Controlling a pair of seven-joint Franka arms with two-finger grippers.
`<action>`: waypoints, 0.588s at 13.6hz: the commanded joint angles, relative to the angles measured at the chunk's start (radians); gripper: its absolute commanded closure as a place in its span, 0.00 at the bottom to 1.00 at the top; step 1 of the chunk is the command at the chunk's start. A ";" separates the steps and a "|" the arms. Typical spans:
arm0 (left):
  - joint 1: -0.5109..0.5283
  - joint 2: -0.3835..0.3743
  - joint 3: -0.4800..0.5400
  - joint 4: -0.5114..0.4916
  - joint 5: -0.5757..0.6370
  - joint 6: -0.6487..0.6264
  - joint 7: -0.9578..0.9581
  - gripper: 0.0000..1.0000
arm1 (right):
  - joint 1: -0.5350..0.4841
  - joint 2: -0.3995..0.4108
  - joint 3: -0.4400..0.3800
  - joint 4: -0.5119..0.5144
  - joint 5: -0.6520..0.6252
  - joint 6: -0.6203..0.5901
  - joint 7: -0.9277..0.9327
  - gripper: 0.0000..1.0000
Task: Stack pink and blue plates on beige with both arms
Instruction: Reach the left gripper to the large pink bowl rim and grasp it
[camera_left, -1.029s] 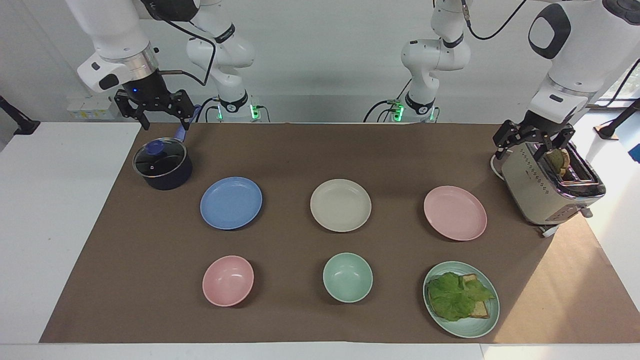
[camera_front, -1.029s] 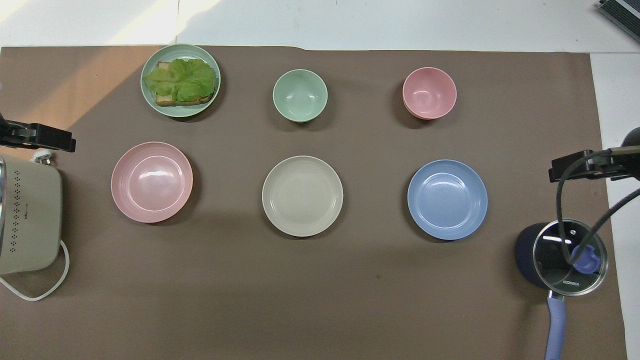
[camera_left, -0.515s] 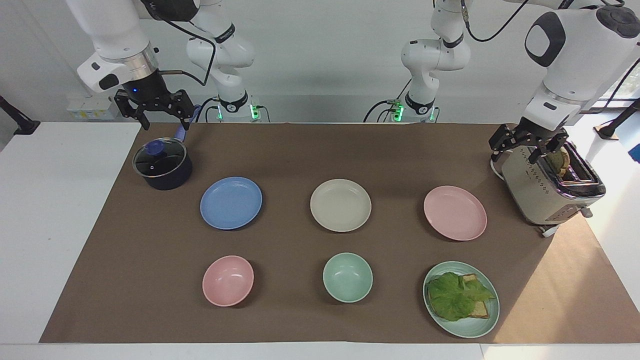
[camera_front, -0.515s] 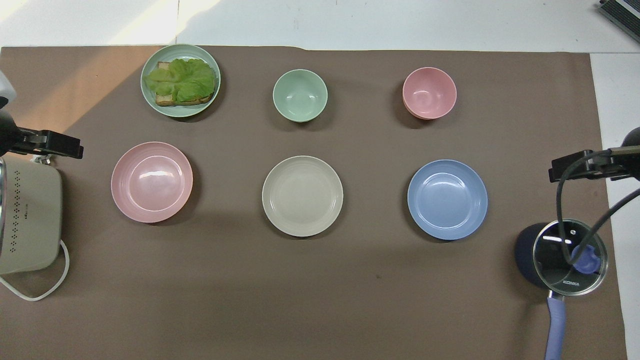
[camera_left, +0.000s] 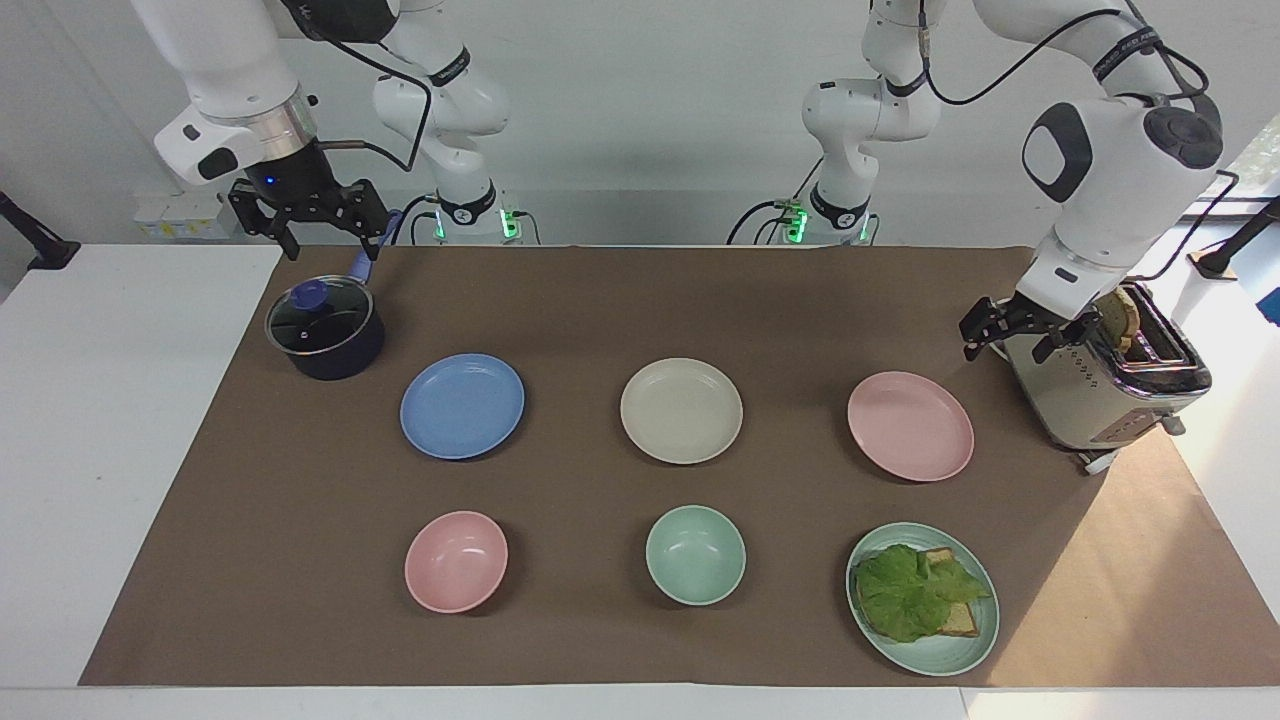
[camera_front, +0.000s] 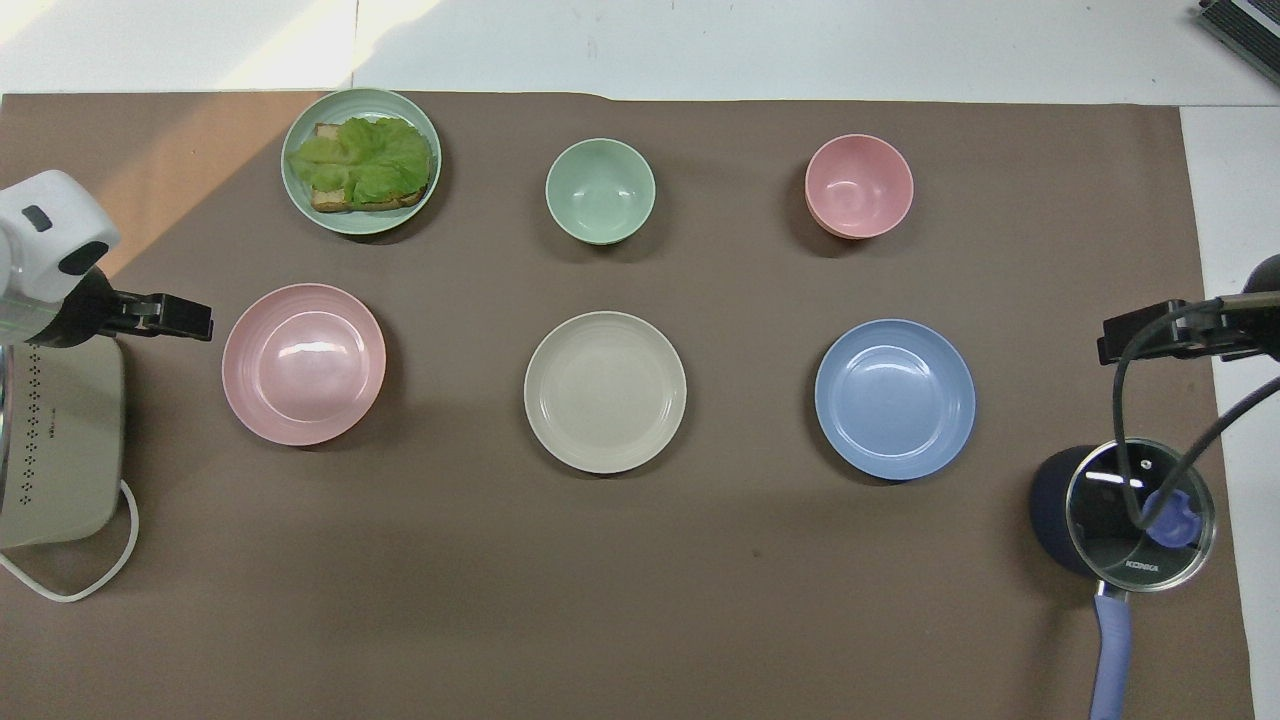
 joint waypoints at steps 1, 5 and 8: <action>0.016 0.026 -0.004 -0.073 0.017 0.085 0.010 0.00 | -0.015 -0.021 0.009 -0.029 0.003 0.023 0.011 0.00; 0.025 0.092 -0.006 -0.088 0.016 0.162 0.001 0.00 | -0.015 -0.021 0.009 -0.029 0.003 0.023 0.010 0.00; 0.028 0.128 -0.004 -0.118 0.016 0.202 0.005 0.00 | -0.015 -0.021 0.009 -0.029 0.003 0.023 0.010 0.00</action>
